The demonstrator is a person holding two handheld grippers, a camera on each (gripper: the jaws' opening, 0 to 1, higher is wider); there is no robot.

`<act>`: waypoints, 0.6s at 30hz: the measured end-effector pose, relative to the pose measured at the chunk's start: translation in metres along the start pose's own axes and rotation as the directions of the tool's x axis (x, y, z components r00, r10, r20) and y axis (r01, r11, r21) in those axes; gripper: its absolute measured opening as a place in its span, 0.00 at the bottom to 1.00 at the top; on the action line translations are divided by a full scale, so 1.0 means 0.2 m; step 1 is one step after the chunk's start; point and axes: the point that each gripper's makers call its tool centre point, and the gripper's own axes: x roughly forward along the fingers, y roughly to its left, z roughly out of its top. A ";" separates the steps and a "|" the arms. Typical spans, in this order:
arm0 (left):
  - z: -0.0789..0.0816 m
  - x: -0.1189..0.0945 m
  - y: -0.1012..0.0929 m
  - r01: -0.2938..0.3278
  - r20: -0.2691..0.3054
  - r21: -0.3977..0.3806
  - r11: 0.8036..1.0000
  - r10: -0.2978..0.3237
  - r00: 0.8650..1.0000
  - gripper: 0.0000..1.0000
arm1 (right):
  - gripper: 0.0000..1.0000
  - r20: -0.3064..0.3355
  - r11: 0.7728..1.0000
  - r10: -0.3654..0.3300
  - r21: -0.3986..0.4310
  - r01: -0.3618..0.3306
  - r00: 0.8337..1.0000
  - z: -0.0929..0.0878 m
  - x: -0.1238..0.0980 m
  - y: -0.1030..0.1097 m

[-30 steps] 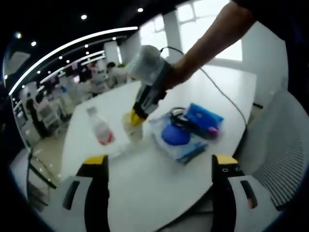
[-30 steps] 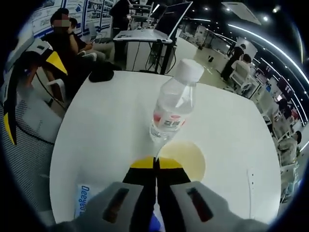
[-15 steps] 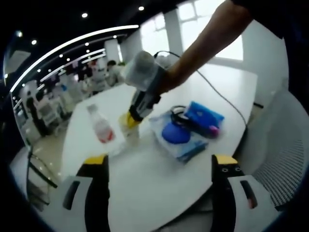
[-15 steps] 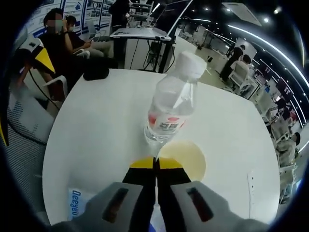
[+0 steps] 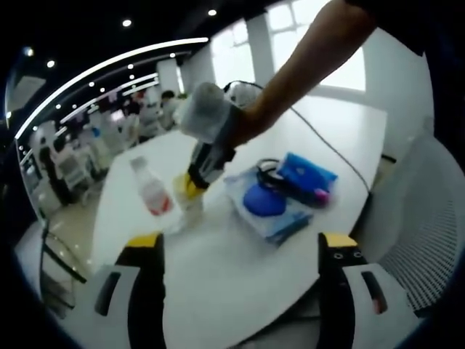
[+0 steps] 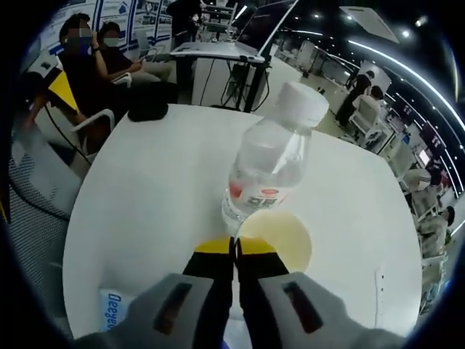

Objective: Arrange the tabletop items into an orderly group along one side of the table until the central work area is clear of visible clutter.

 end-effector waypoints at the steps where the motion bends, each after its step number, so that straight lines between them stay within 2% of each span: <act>1: 0.00 0.00 0.00 0.000 0.000 0.000 1.000 0.000 1.000 0.84 | 0.00 -0.002 1.000 0.000 -0.009 0.000 1.000 0.00 0.00 0.00; 7: 0.00 0.01 0.00 0.000 0.002 0.000 1.000 0.000 1.000 0.84 | 0.02 -0.013 1.000 0.006 -0.022 -0.006 1.000 -0.01 0.00 0.01; 10: 0.01 0.01 0.00 -0.001 0.003 0.000 1.000 0.001 1.000 0.84 | 0.11 -0.013 1.000 0.004 -0.013 -0.004 1.000 -0.02 0.01 0.00; 11: 0.01 0.01 0.00 -0.002 0.002 0.000 1.000 0.002 1.000 0.83 | 0.12 -0.012 1.000 0.001 -0.009 -0.001 1.000 -0.02 0.01 -0.01; 18: 0.01 0.01 0.00 -0.005 0.005 0.000 1.000 0.005 1.000 0.83 | 0.18 0.036 0.999 -0.034 0.011 0.034 0.999 0.03 -0.06 -0.05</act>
